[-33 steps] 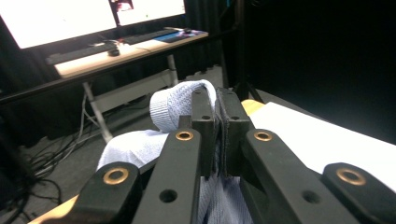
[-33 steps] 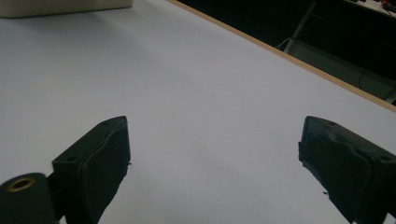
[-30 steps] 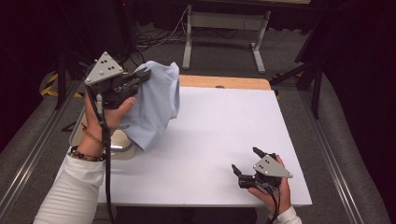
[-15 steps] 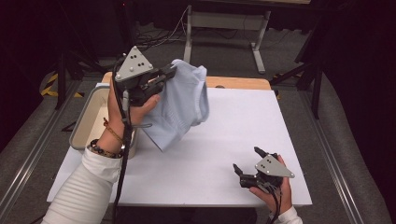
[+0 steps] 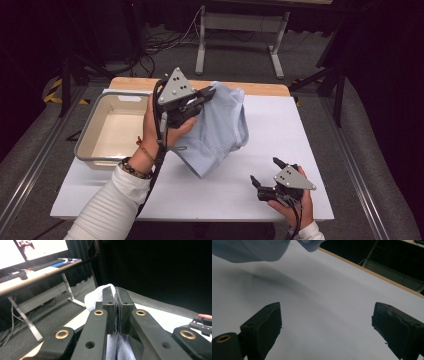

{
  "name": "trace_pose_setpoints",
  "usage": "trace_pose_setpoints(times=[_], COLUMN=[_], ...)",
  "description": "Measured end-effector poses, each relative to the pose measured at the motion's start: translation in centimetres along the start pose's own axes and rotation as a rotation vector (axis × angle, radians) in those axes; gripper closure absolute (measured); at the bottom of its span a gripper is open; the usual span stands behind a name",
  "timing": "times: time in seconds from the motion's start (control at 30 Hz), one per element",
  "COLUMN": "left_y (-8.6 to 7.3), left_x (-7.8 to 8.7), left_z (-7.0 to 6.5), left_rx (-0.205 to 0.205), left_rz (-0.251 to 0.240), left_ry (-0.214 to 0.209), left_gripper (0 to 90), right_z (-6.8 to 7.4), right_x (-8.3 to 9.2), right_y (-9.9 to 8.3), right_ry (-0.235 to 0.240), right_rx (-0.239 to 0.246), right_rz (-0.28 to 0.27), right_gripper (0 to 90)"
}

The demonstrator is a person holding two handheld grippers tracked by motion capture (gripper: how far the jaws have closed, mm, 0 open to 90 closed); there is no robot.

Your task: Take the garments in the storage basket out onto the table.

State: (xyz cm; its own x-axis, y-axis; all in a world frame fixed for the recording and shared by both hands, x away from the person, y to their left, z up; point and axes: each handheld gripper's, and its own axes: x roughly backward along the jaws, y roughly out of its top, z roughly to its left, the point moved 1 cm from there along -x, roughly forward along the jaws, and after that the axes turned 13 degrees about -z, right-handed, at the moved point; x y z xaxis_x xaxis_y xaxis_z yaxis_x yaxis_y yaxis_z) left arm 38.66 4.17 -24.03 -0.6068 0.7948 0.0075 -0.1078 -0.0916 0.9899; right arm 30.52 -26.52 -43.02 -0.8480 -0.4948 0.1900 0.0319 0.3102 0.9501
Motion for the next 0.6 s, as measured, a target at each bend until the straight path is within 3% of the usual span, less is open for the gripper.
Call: trace_pose_setpoints(times=[0.2, 0.6], left_y=[-2.3, -6.4], left_x=[-0.9, -2.0], left_z=[-0.9, -1.8], left_rx=[0.024, 0.032], left_rz=[0.026, 0.104], left_ry=[-0.011, -0.026], left_gripper=[87.1, 86.8], right_z=[0.0, 0.4], right_x=[-0.1, -0.4], right_y=[-0.1, -0.2], right_ry=[0.003, 0.021], right_rx=[-0.004, 0.013], right_rz=[0.004, 0.025], right_gripper=[9.5, 9.6])
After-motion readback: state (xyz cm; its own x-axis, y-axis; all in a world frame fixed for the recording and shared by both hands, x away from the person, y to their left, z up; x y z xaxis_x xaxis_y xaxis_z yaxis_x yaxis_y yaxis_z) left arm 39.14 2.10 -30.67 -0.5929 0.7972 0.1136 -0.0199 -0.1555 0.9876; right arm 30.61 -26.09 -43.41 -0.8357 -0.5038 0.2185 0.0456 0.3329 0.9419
